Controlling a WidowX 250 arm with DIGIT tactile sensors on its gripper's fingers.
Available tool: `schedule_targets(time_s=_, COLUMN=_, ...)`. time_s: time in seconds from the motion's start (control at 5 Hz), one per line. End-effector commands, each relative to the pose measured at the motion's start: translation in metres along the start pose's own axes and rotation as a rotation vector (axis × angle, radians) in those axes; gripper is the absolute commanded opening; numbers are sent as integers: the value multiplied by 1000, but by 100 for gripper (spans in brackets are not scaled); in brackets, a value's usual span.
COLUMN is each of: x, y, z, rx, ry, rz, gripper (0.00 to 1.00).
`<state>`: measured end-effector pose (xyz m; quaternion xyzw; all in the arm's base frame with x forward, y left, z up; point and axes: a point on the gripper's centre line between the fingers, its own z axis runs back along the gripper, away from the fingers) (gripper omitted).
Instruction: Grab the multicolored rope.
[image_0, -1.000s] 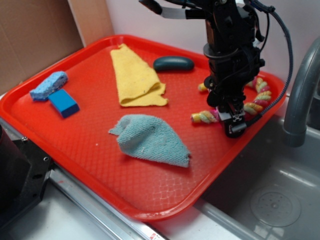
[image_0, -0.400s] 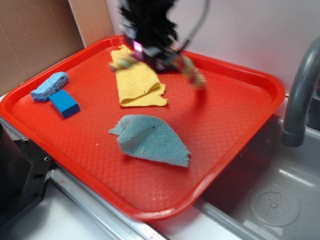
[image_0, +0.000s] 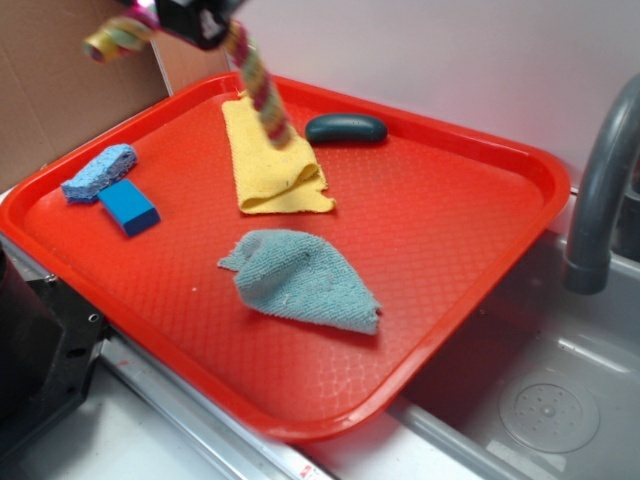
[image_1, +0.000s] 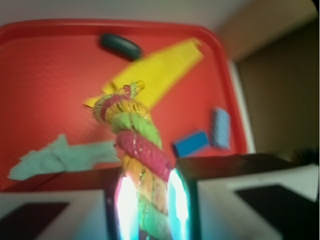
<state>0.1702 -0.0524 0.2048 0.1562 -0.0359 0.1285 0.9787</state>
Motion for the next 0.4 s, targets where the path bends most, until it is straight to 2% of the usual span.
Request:
schedule_targets(time_s=0.0, x=-12, y=10, z=8, rx=-142, ry=-76, rz=172, gripper=0)
schedule_targets(time_s=0.2, x=-9, y=17, z=-6, rx=-136, ry=-84, rz=189, gripper=0)
